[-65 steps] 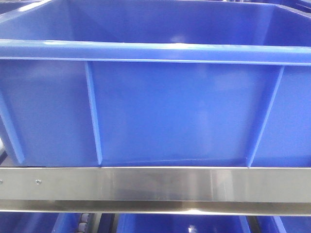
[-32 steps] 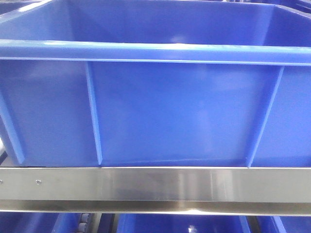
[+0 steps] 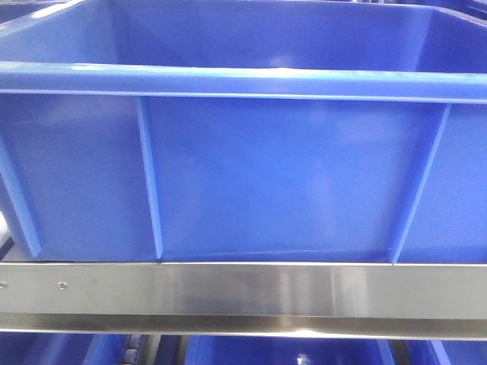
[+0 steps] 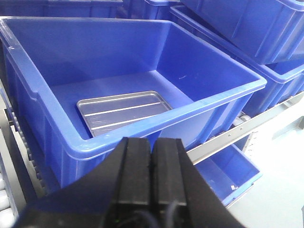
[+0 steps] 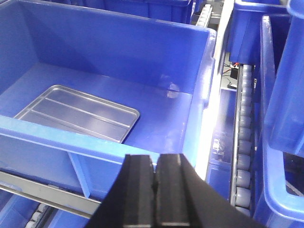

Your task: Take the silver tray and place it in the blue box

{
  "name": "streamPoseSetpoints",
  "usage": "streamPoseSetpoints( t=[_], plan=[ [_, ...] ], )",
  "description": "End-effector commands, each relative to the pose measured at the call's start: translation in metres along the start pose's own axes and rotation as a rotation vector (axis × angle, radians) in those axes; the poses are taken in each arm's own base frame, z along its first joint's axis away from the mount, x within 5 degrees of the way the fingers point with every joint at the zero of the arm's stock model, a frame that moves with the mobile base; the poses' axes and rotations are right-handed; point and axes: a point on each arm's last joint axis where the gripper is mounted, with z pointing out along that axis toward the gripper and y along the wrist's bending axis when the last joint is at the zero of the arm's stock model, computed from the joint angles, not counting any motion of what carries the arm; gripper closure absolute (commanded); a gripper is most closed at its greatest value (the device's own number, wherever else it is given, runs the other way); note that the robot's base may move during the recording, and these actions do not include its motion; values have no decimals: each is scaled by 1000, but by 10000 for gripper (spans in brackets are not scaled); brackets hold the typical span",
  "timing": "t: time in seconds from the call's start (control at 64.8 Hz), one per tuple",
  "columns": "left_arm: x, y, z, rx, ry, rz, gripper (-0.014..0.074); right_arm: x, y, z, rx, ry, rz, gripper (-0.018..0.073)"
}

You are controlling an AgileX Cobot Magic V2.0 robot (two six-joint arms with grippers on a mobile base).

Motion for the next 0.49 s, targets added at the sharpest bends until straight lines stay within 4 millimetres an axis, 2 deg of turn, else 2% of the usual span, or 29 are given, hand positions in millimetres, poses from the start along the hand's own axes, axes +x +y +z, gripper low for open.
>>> streamPoseSetpoints(
  t=[0.0,0.124,0.232,0.324,0.479],
  plan=[
    [-14,-3,-1,36,-93,3,690,-14,0,-1,0,-87,-28,508],
    [-10,-3,3,22,-89,8,690,-14,0,-1,0,-87,-28,508],
    [-4,-6,10,-14,-120,90,690,-14,0,-1,0,-87,-28,508],
    [5,-4,20,-119,-184,122,691,-14,0,-1,0,-87,-28,508],
    [26,9,36,-345,-288,65,691,-14,0,-1,0,-87,-28,508]
  ],
)
